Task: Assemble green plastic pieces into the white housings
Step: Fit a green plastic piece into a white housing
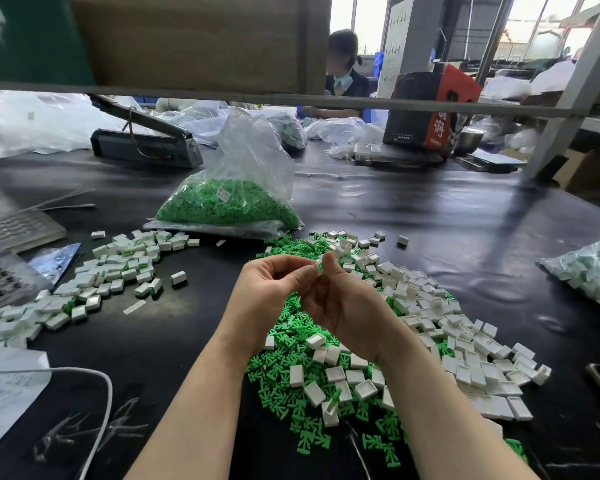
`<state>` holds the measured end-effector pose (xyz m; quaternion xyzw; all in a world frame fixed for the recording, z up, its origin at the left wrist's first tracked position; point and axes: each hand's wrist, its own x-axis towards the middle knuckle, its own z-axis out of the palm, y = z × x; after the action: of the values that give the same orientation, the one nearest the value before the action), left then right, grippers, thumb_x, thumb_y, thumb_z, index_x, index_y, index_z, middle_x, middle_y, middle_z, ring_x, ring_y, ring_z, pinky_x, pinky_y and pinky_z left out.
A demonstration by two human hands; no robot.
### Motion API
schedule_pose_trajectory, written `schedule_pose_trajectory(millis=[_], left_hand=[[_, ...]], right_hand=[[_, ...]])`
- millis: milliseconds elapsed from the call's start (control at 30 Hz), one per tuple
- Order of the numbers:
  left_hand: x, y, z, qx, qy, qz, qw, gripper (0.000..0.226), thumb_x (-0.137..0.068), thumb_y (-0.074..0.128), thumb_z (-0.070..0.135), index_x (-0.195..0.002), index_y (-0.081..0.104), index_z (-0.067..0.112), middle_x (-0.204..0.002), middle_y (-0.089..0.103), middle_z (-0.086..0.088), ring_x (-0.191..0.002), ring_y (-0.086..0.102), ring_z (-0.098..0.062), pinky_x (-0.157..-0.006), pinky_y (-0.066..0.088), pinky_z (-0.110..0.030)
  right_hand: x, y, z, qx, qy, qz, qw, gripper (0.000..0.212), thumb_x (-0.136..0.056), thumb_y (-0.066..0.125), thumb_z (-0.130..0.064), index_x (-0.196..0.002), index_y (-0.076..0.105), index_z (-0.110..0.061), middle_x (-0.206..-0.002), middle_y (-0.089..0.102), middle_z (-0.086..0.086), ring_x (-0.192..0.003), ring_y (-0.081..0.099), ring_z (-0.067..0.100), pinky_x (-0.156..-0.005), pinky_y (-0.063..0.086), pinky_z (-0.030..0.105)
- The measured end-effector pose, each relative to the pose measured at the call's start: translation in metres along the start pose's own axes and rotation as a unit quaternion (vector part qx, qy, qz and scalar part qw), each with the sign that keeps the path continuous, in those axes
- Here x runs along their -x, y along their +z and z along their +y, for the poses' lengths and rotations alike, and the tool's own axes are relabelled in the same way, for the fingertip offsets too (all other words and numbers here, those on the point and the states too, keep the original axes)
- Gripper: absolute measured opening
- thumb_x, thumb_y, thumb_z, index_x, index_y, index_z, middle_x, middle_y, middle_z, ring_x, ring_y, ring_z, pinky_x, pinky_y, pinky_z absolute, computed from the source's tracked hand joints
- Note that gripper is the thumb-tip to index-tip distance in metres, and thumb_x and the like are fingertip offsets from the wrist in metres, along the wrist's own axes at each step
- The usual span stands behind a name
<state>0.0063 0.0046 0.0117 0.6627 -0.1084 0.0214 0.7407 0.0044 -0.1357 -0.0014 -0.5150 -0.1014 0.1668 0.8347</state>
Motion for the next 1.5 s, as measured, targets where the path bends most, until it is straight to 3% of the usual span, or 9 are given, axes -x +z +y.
schedule_pose_trajectory(millis=[233, 433, 567, 767, 833, 933, 1100, 1367, 1500], left_hand=[[0.0, -0.001, 0.002, -0.015, 0.001, -0.001, 1.0, 0.004, -0.084, 0.071, 0.009, -0.085, 0.074, 0.01, -0.078, 0.074, -0.004, -0.073, 0.068, -0.009, -0.067, 0.052, -0.017], [0.001, 0.003, 0.005, -0.06, 0.027, 0.008, 0.998, 0.006, -0.087, 0.068, 0.005, -0.083, 0.072, 0.008, -0.06, 0.067, 0.007, -0.052, 0.057, 0.002, -0.05, 0.043, -0.01], [0.002, 0.003, 0.006, -0.09, 0.038, 0.017, 0.995, 0.013, -0.087, 0.067, 0.003, -0.078, 0.07, 0.012, -0.06, 0.066, -0.002, -0.053, 0.06, -0.011, -0.052, 0.049, -0.019], [0.003, 0.005, 0.006, -0.154, 0.074, 0.035, 0.985, 0.013, -0.069, 0.063, 0.021, -0.079, 0.067, 0.014, -0.063, 0.063, -0.019, -0.052, 0.06, -0.02, -0.051, 0.05, -0.026], [0.003, 0.005, 0.006, -0.131, 0.072, 0.023, 0.988, 0.011, -0.069, 0.062, 0.018, -0.078, 0.066, 0.012, -0.056, 0.058, -0.012, -0.05, 0.059, -0.022, -0.05, 0.049, -0.027], [0.002, 0.005, 0.003, -0.121, 0.072, 0.021, 0.99, 0.007, -0.068, 0.061, 0.014, -0.074, 0.064, 0.012, -0.051, 0.052, 0.001, -0.048, 0.056, -0.022, -0.05, 0.047, -0.028], [0.0, 0.007, 0.004, -0.099, 0.06, 0.025, 0.993, 0.003, -0.067, 0.06, 0.014, -0.066, 0.062, 0.012, -0.057, 0.047, -0.016, -0.051, 0.05, -0.027, -0.052, 0.048, -0.037], [0.002, 0.012, 0.004, -0.04, 0.038, 0.015, 0.998, 0.01, -0.068, 0.057, 0.01, -0.071, 0.06, 0.001, -0.053, 0.052, -0.015, -0.043, 0.049, -0.023, -0.047, 0.045, -0.026], [0.001, 0.011, 0.001, -0.032, 0.034, 0.007, 0.999, 0.007, -0.083, 0.054, -0.007, -0.076, 0.058, -0.007, -0.054, 0.053, -0.017, -0.043, 0.05, -0.023, -0.046, 0.045, -0.025]], right_hand=[[-0.002, 0.0, 0.001, -0.016, 0.014, -0.003, 1.0, 0.051, -0.091, 0.043, -0.053, -0.095, 0.063, -0.006, -0.077, 0.061, 0.004, -0.064, 0.055, 0.011, -0.061, 0.047, 0.019], [-0.001, -0.004, 0.001, 0.023, -0.003, -0.012, 1.0, 0.07, -0.093, 0.046, -0.051, -0.123, 0.053, 0.011, -0.078, 0.06, 0.006, -0.065, 0.056, 0.012, -0.061, 0.045, 0.02], [-0.001, -0.004, 0.0, 0.12, -0.035, 0.005, 0.992, 0.073, -0.078, 0.058, -0.064, -0.11, 0.059, 0.002, -0.07, 0.061, 0.005, -0.066, 0.046, 0.019, -0.057, 0.031, 0.029], [-0.001, -0.003, 0.001, 0.18, -0.074, 0.003, 0.981, 0.043, -0.079, 0.06, -0.062, -0.094, 0.072, -0.024, -0.069, 0.062, -0.001, -0.068, 0.041, 0.026, -0.056, 0.029, 0.033], [0.0, -0.002, 0.0, 0.191, -0.085, -0.005, 0.978, 0.033, -0.081, 0.058, -0.06, -0.087, 0.072, -0.031, -0.066, 0.061, -0.003, -0.062, 0.042, 0.018, -0.055, 0.029, 0.034], [0.001, -0.001, 0.001, 0.203, -0.094, -0.007, 0.975, 0.032, -0.084, 0.057, -0.058, -0.087, 0.07, -0.03, -0.067, 0.06, -0.003, -0.059, 0.044, 0.012, -0.054, 0.031, 0.034], [0.001, -0.002, 0.002, 0.208, -0.09, -0.006, 0.974, 0.039, -0.083, 0.054, -0.062, -0.092, 0.071, -0.028, -0.071, 0.062, 0.0, -0.071, 0.041, 0.028, -0.056, 0.031, 0.033], [0.002, -0.005, 0.002, 0.215, -0.09, -0.014, 0.972, 0.043, -0.088, 0.054, -0.052, -0.102, 0.066, -0.013, -0.068, 0.059, 0.0, -0.062, 0.047, 0.013, -0.054, 0.029, 0.034], [0.002, -0.005, 0.003, 0.212, -0.093, -0.013, 0.973, 0.04, -0.088, 0.054, -0.051, -0.101, 0.067, -0.016, -0.068, 0.058, -0.006, -0.062, 0.05, 0.01, -0.055, 0.03, 0.033]])
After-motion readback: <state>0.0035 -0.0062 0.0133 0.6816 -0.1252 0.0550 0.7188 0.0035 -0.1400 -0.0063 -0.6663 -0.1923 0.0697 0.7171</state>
